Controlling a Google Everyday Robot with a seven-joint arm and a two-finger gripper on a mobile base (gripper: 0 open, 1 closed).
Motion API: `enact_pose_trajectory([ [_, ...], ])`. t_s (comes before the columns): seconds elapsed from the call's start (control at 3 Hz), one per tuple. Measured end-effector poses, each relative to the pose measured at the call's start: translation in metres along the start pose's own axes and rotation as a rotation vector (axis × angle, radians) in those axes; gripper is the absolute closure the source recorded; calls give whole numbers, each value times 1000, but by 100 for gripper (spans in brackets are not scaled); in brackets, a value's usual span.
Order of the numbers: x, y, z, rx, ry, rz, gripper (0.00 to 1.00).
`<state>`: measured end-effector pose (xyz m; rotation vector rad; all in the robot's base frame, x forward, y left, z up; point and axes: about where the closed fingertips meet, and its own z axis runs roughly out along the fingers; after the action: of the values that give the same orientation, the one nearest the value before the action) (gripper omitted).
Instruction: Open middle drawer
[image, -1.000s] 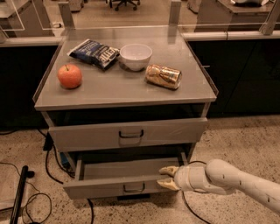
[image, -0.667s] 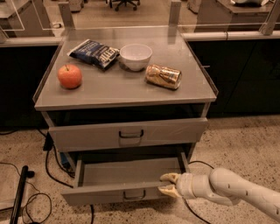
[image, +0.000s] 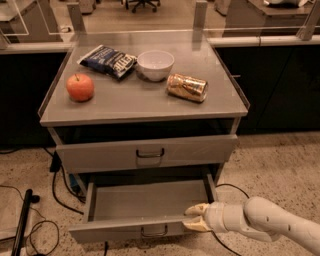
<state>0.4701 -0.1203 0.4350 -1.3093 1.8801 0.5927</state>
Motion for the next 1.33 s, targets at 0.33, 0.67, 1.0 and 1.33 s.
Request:
enact_pose_trajectory([
  [0.33,1,2,-1,1,1,3,100],
  [0.67,1,2,-1,1,1,2,89],
  [1.0,1,2,-1,1,1,2,66],
  [1.33,1,2,-1,1,0,2,42],
])
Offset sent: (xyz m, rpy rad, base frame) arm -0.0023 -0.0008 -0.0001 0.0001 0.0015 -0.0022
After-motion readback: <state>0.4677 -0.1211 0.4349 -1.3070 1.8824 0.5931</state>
